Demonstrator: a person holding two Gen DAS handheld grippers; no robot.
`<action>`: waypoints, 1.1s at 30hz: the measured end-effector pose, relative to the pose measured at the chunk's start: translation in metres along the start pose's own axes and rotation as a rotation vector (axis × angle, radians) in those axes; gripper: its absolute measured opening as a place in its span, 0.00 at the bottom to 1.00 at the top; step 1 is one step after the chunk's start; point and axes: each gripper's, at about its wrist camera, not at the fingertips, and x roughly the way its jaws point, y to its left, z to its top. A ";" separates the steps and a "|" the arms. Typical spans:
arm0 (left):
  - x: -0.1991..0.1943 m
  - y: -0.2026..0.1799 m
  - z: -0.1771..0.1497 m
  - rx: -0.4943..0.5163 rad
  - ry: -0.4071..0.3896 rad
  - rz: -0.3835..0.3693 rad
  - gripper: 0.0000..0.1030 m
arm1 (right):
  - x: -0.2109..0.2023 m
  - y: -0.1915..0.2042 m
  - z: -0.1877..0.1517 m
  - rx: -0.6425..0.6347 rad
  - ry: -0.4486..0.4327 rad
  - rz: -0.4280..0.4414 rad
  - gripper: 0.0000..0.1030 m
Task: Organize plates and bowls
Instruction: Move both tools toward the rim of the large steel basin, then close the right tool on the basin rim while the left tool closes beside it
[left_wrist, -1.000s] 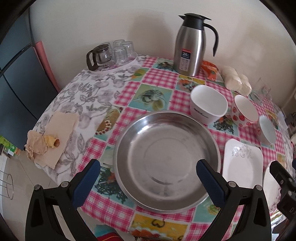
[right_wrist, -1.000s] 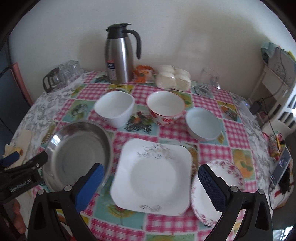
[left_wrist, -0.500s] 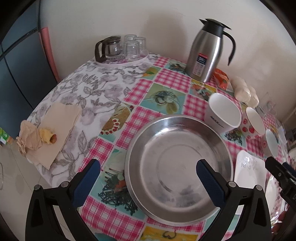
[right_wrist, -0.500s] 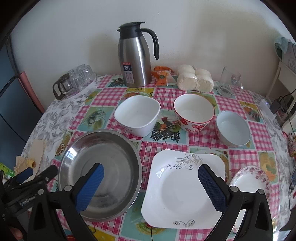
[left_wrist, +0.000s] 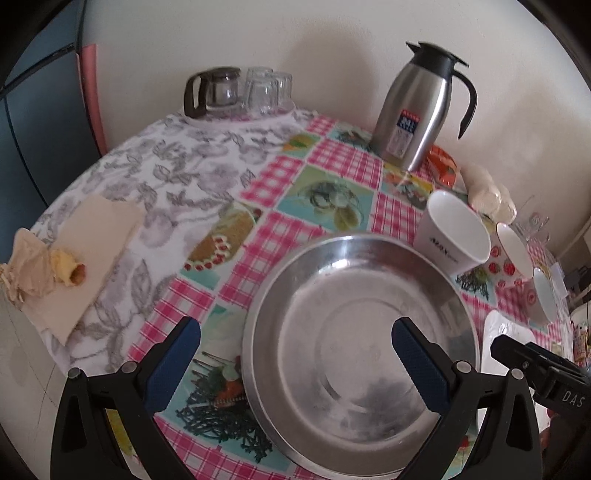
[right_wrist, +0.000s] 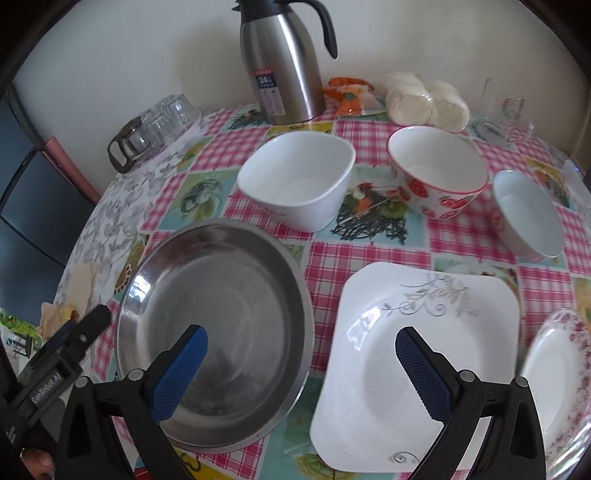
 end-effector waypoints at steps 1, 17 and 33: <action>0.003 0.000 -0.001 0.002 0.009 0.009 1.00 | 0.002 0.001 0.000 -0.002 0.006 0.004 1.00; 0.035 0.021 -0.006 -0.104 0.117 -0.013 1.00 | 0.029 0.002 -0.006 0.012 0.089 0.059 0.82; 0.056 0.024 -0.005 -0.106 0.181 -0.032 0.89 | 0.040 0.000 -0.007 0.030 0.111 0.091 0.45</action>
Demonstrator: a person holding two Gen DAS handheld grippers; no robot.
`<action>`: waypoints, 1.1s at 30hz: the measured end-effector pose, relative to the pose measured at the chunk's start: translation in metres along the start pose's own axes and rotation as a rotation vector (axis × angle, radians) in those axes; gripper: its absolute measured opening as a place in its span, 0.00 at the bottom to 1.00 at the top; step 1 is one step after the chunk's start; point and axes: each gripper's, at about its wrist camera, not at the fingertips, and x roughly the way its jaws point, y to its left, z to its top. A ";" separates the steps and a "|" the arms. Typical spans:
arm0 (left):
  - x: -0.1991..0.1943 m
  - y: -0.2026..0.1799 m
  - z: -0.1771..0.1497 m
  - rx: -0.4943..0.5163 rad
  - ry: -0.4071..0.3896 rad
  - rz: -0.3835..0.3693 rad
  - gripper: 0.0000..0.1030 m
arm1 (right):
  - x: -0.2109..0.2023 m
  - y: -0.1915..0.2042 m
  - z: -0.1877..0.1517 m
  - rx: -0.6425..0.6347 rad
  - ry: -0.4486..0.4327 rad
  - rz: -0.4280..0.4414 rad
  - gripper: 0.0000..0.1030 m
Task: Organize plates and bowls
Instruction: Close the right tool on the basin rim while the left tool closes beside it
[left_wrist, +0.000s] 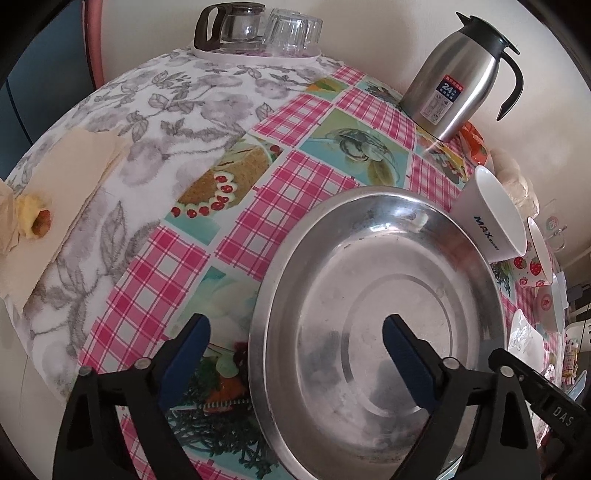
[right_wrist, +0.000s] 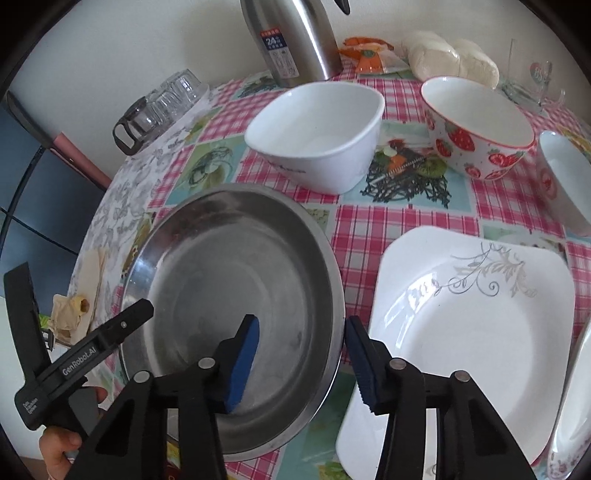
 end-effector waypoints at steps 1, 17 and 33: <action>0.001 0.000 0.000 -0.001 0.003 -0.001 0.87 | 0.002 -0.001 0.000 0.004 0.004 -0.001 0.44; 0.008 0.003 0.010 -0.015 0.026 0.037 0.42 | 0.012 0.000 -0.004 -0.021 0.015 -0.036 0.25; -0.024 0.017 0.004 -0.039 0.000 0.068 0.30 | -0.009 0.007 -0.011 -0.052 -0.004 0.019 0.19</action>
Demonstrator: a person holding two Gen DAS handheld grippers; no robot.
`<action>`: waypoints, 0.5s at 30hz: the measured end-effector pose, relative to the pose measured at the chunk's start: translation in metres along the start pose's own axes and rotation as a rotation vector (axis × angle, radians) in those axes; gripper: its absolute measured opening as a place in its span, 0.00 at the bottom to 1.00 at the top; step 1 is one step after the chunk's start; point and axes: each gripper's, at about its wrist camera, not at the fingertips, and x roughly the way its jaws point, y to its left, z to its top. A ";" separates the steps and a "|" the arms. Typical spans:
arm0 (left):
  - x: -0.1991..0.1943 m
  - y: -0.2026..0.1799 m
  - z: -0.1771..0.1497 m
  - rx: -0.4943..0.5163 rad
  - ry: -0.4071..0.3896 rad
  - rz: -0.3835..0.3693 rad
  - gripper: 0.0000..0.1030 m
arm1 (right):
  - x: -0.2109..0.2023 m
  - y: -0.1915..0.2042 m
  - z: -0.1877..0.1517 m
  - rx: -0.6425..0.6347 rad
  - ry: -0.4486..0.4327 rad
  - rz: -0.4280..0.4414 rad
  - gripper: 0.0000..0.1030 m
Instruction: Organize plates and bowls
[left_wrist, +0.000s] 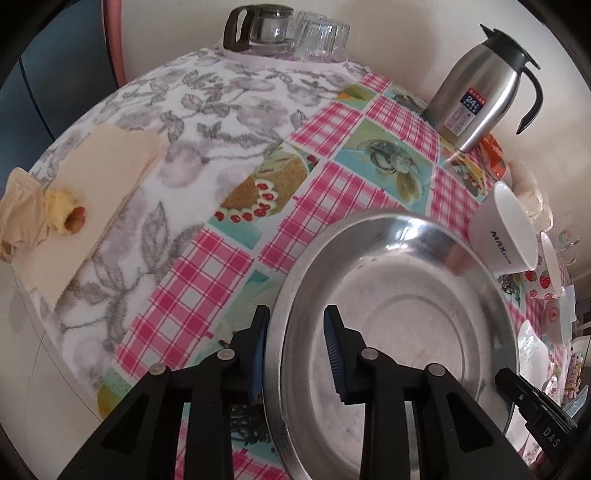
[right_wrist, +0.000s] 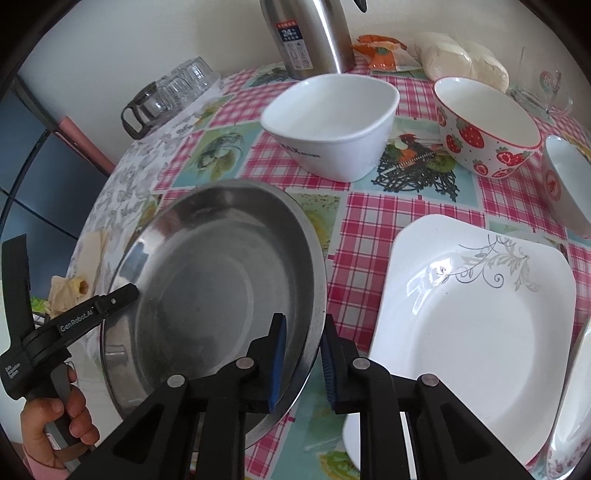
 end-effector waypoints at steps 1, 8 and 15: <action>-0.003 -0.001 0.001 0.001 -0.005 0.000 0.30 | -0.003 0.000 0.000 0.000 -0.006 0.006 0.19; -0.028 -0.011 0.001 0.015 -0.040 0.012 0.30 | -0.027 -0.003 -0.004 0.017 -0.052 0.049 0.19; -0.053 -0.031 -0.001 0.036 -0.073 0.014 0.30 | -0.060 -0.013 -0.007 0.040 -0.124 0.084 0.19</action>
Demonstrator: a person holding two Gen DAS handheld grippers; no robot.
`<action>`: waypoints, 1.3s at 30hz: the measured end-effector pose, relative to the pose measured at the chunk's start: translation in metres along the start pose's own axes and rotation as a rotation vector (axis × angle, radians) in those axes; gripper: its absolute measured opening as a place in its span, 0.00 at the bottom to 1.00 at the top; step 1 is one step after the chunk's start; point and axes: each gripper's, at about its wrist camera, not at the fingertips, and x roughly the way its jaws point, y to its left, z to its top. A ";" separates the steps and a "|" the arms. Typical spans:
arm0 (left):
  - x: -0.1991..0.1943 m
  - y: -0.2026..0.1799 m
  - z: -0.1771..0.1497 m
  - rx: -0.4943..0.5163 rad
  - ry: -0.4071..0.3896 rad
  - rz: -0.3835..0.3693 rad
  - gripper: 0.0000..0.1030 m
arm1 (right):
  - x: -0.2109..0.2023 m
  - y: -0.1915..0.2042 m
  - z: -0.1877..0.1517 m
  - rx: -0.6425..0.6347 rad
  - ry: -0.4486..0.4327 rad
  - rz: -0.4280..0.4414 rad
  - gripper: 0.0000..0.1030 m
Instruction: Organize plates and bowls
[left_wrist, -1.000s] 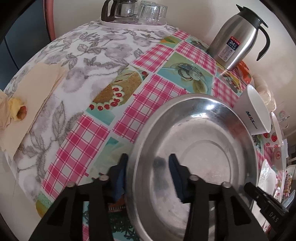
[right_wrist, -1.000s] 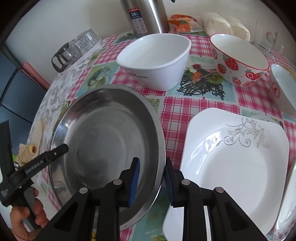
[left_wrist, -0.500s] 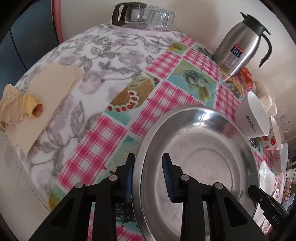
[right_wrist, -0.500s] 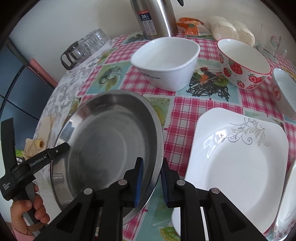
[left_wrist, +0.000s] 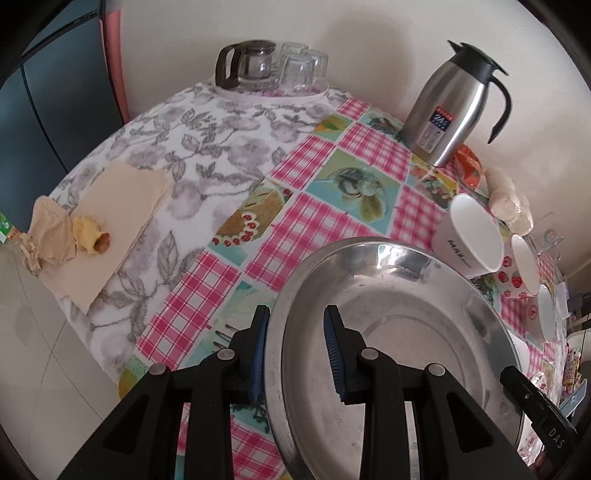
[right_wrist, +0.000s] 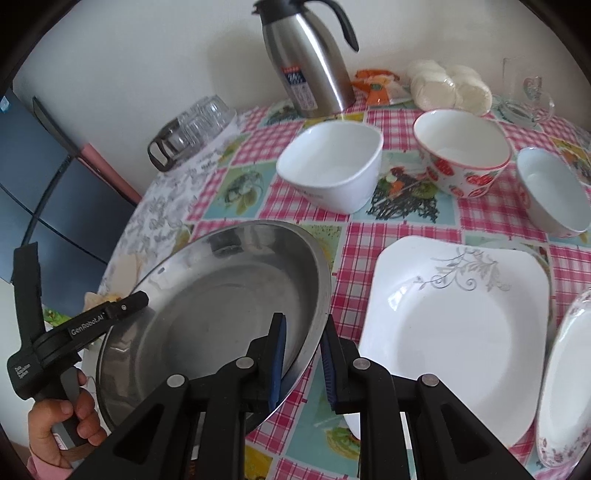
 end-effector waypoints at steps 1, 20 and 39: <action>-0.005 -0.005 0.000 0.007 -0.008 -0.001 0.30 | -0.005 -0.001 0.001 0.004 -0.013 0.004 0.19; -0.058 -0.127 -0.007 0.158 -0.073 -0.075 0.30 | -0.107 -0.079 0.001 0.171 -0.273 -0.070 0.19; -0.056 -0.222 -0.029 0.220 -0.039 -0.187 0.30 | -0.163 -0.154 -0.011 0.316 -0.399 -0.198 0.21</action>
